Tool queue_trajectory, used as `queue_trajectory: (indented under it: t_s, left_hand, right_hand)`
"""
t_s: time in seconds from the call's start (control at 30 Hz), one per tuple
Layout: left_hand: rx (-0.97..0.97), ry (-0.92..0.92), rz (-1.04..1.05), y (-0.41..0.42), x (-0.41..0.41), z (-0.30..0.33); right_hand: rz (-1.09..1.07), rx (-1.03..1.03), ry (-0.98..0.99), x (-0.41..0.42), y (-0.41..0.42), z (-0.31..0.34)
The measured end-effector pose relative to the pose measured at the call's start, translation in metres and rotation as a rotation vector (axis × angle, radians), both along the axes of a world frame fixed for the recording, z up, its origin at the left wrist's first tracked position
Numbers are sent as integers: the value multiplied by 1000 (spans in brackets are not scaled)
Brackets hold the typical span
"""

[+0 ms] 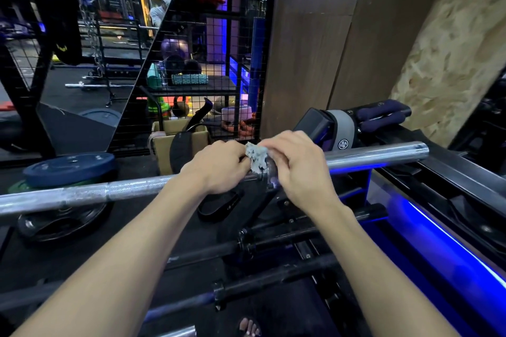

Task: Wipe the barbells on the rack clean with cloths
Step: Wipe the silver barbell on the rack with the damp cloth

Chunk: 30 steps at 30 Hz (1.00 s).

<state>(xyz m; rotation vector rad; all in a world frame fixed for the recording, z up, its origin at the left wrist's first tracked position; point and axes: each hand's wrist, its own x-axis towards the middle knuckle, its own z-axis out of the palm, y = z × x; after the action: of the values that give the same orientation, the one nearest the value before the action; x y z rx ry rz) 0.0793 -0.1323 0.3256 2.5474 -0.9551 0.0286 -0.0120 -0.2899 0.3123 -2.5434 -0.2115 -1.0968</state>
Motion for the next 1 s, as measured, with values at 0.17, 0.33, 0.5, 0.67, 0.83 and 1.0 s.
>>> queue_trajectory:
  t_s: [0.17,0.33,0.5,0.67,0.83,1.0]
  left_hand:
    - [-7,18,-86,1,2,2]
    - [-10,-18,-79,2,3,0]
    - [-132,-174,-82,5,2,-11]
    - [-173,-287,-145,9,2,-16]
    - [-193,-254,-127,8,2,-12]
    - [-237,-242,-139,6,-3,-12]
  right_hand:
    - [-24,41,-102,-31,8,-28]
    - [60,88,-36,-62,13,-61]
    - [-46,237,-142,-64,-1,-22]
    - [-46,169,-99,-28,-9,7]
    - [-28,10,-115,-23,3,-24]
    - [-34,-45,-134,-37,8,-35]
